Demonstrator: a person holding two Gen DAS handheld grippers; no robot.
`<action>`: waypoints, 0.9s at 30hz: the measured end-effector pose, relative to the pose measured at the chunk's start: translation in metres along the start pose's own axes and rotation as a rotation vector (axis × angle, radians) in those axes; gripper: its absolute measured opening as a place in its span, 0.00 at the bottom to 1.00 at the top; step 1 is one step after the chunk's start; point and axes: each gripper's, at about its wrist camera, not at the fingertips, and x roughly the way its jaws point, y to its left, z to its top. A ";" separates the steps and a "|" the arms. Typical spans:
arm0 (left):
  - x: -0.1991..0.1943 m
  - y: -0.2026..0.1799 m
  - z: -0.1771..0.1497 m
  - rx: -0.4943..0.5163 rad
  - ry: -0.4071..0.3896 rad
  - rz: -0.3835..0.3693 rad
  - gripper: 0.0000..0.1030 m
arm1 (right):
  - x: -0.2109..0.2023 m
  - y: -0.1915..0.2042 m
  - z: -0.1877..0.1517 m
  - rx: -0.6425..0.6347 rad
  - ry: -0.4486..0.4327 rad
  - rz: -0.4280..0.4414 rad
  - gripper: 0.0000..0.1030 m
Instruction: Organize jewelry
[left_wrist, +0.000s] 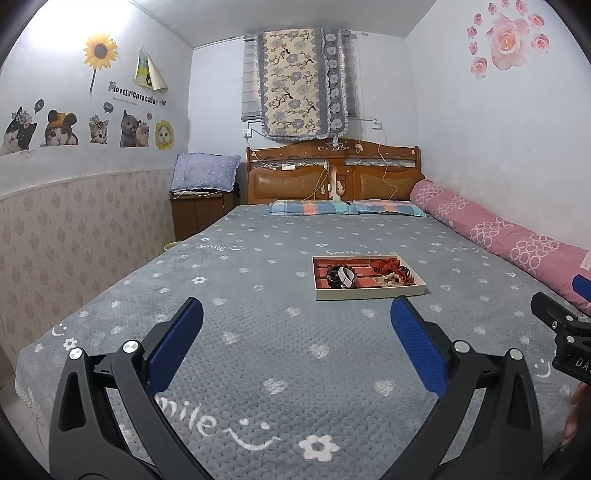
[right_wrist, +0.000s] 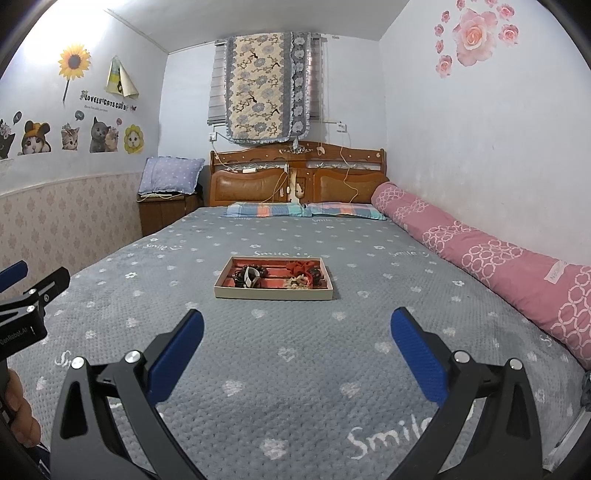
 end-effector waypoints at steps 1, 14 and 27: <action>0.000 0.000 0.000 -0.002 0.001 -0.002 0.95 | 0.000 0.000 -0.001 0.001 0.000 0.000 0.96; -0.001 0.000 0.002 0.002 -0.003 0.000 0.95 | 0.001 -0.001 -0.001 0.003 0.004 0.001 0.96; 0.002 0.000 0.002 0.003 0.006 -0.003 0.95 | 0.001 -0.001 -0.002 0.003 0.007 0.001 0.96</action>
